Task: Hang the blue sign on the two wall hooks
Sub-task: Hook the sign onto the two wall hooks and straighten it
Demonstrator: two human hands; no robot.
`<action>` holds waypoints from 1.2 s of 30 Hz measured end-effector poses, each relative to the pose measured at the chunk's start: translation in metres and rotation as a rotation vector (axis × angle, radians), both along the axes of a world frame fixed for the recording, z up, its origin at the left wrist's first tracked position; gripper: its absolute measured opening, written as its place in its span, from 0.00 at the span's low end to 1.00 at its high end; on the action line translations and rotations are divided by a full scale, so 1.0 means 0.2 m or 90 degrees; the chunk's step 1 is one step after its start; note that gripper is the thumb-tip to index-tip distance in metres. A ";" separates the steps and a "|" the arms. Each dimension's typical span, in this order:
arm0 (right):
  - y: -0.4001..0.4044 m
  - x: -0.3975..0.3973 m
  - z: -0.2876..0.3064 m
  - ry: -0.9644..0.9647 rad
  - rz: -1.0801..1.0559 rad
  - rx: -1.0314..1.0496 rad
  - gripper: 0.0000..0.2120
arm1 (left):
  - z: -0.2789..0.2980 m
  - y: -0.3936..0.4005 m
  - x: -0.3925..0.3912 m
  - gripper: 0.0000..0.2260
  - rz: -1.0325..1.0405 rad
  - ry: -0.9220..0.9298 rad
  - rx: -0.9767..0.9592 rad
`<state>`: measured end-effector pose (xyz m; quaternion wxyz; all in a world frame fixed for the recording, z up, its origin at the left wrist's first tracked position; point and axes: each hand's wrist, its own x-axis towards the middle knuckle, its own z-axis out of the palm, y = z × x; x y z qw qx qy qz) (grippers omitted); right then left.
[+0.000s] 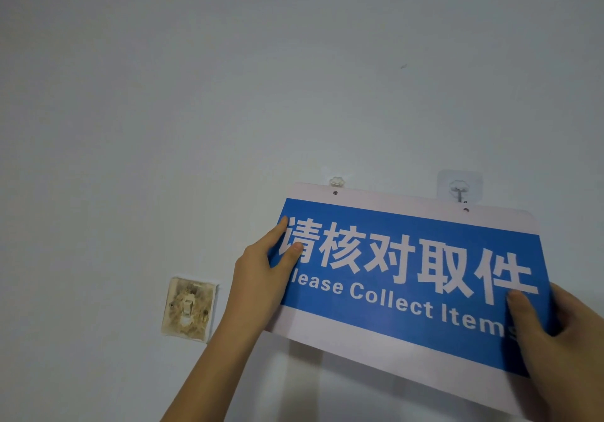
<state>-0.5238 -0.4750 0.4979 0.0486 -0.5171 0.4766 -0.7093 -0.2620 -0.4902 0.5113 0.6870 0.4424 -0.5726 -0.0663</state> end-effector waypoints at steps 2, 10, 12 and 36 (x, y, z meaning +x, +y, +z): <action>-0.01 -0.01 0.01 0.010 0.005 -0.007 0.17 | 0.01 0.00 0.00 0.23 0.006 -0.001 -0.002; -0.04 -0.02 0.02 0.038 0.005 0.003 0.17 | 0.01 -0.01 0.01 0.22 0.013 -0.015 0.015; -0.05 -0.02 0.00 0.035 0.007 0.008 0.18 | -0.01 -0.02 0.01 0.23 0.013 -0.012 0.017; -0.08 -0.08 -0.01 -0.013 0.075 -0.056 0.12 | -0.07 -0.06 -0.06 0.25 0.054 -0.041 0.028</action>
